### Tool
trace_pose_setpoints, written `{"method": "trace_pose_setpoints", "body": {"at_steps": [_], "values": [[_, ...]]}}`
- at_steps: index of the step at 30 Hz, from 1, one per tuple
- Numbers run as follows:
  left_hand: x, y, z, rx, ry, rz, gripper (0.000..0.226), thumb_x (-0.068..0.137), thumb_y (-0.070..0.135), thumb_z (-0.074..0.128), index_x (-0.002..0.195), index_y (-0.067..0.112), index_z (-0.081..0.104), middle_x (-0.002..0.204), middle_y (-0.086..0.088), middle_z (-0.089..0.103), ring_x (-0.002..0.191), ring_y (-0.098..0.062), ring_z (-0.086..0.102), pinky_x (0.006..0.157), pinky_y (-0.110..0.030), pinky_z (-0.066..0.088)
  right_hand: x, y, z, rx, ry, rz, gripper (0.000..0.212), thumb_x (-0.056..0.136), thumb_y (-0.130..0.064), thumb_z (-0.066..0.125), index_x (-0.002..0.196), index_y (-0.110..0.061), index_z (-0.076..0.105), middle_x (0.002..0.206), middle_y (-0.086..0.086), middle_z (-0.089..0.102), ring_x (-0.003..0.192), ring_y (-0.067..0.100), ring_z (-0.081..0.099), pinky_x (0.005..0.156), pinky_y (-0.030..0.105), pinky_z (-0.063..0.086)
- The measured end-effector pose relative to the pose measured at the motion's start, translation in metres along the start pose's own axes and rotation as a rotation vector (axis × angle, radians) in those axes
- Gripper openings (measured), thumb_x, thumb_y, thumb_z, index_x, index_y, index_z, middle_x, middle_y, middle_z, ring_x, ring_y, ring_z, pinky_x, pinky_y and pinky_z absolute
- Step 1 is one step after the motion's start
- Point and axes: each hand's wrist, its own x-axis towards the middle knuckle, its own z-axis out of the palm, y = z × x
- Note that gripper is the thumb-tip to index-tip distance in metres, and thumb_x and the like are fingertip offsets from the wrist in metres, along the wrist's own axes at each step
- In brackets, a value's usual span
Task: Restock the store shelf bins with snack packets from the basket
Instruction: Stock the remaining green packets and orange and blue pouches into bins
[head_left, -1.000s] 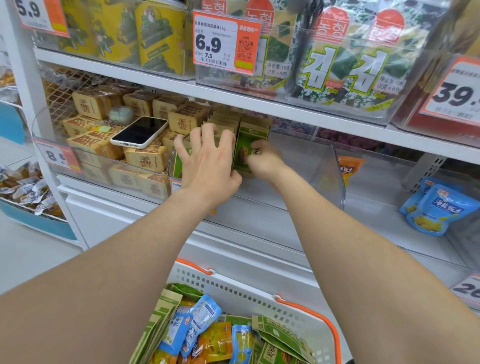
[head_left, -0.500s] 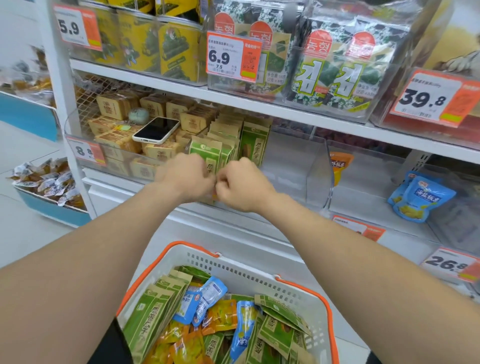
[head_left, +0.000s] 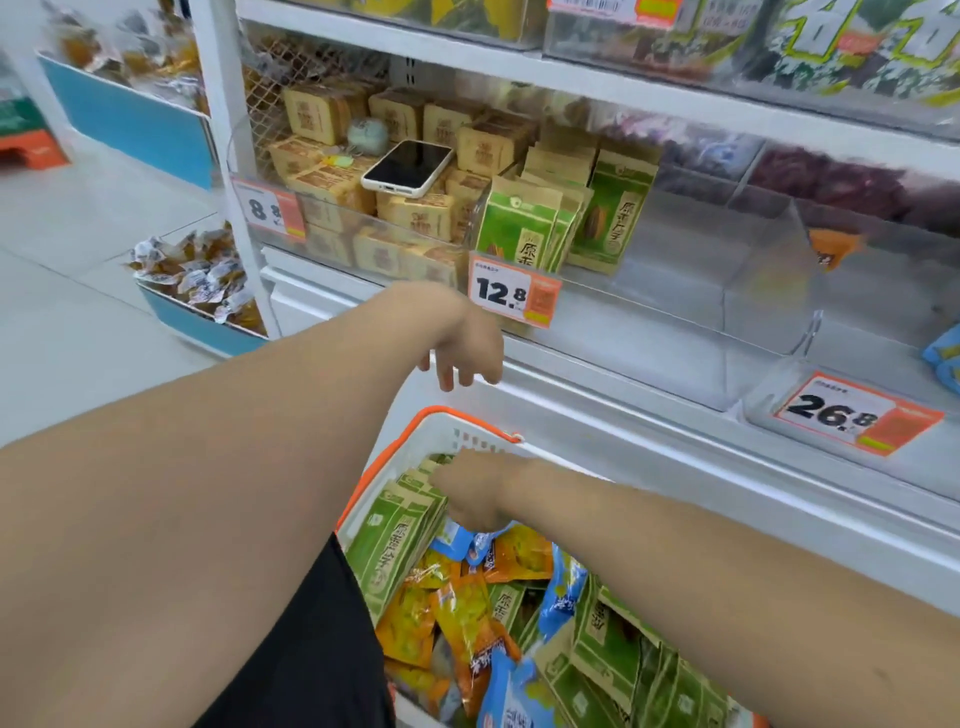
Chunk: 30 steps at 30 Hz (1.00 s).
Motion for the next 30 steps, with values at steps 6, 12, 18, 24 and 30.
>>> {"method": "trace_pose_setpoints", "body": {"at_steps": [6,12,18,24,30], "values": [[0.015,0.002,-0.005,0.04,-0.033,-0.021,0.049,0.106,0.038,0.051,0.153,0.021,0.048,0.137,-0.006,0.065,0.104,-0.02,0.074,0.105,-0.051,0.054,0.045,-0.027,0.021,0.284,0.025,-0.009,0.044,0.097,-0.023,0.057,0.136,-0.006,0.044,0.122,0.018,0.061,0.107,0.036,0.061,0.09,0.047,0.055],[0.023,0.01,-0.009,0.085,-0.007,-0.01,0.046,0.105,0.039,0.05,0.148,0.021,0.051,0.131,-0.002,0.068,0.102,-0.019,0.075,0.102,-0.049,0.056,0.064,-0.038,0.031,0.332,0.054,0.107,0.041,0.086,-0.037,0.064,0.115,-0.01,0.053,0.108,0.008,0.057,0.097,0.029,0.054,0.083,0.037,0.042],[0.024,0.017,-0.01,0.081,-0.004,0.015,0.045,0.107,0.032,0.047,0.15,0.021,0.05,0.135,-0.002,0.067,0.103,-0.018,0.075,0.102,-0.049,0.056,0.08,-0.034,0.045,0.673,0.075,0.156,0.081,0.061,-0.068,0.065,0.118,-0.011,0.059,0.114,0.006,0.063,0.107,0.028,0.062,0.09,0.048,0.058],[0.009,0.015,-0.01,0.068,0.003,0.008,0.046,0.108,0.02,0.042,0.153,0.019,0.048,0.146,-0.003,0.06,0.111,-0.02,0.073,0.091,-0.042,0.06,0.023,-0.017,0.004,0.989,0.15,0.207,0.021,0.084,-0.014,0.082,0.082,-0.02,0.062,0.08,-0.002,0.064,0.075,0.014,0.064,0.064,0.027,0.052],[-0.007,0.012,-0.013,0.202,-0.031,-0.158,0.033,0.106,0.014,0.051,0.135,0.002,0.062,0.098,-0.003,0.079,0.075,-0.016,0.078,0.089,-0.042,0.062,-0.008,0.018,-0.038,0.973,0.372,0.364,0.017,0.085,-0.011,0.057,0.076,0.001,0.066,0.065,0.012,0.065,0.052,0.025,0.064,0.051,0.036,0.057]]}}
